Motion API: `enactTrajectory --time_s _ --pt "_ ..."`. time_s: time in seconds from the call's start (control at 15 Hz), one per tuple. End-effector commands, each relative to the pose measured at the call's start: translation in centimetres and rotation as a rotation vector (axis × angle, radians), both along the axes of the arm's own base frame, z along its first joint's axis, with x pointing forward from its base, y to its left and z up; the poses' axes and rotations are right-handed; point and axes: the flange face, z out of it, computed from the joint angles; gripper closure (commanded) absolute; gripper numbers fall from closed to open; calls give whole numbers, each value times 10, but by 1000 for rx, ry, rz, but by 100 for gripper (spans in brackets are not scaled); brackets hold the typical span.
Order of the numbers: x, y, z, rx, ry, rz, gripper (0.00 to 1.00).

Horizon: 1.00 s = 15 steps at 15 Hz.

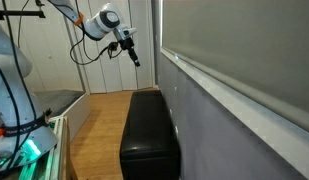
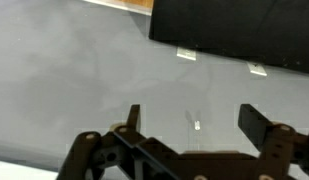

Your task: Uncover the window blind

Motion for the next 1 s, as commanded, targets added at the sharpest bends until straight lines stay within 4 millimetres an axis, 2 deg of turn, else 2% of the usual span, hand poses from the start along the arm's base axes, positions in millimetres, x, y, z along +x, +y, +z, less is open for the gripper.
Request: enactTrajectory --time_s 0.0,0.13,0.2,0.4,0.87,0.93 --pt "37 12 -22 -81 -70 -58 0" --pt "51 16 -43 -85 -65 -87 0" --pt "32 10 -30 -75 -62 -53 0" --pt "46 14 -48 -65 -44 -69 0" --pt "50 15 -46 -64 -48 -71 0" --pt "57 11 -52 -82 -63 -85 0"
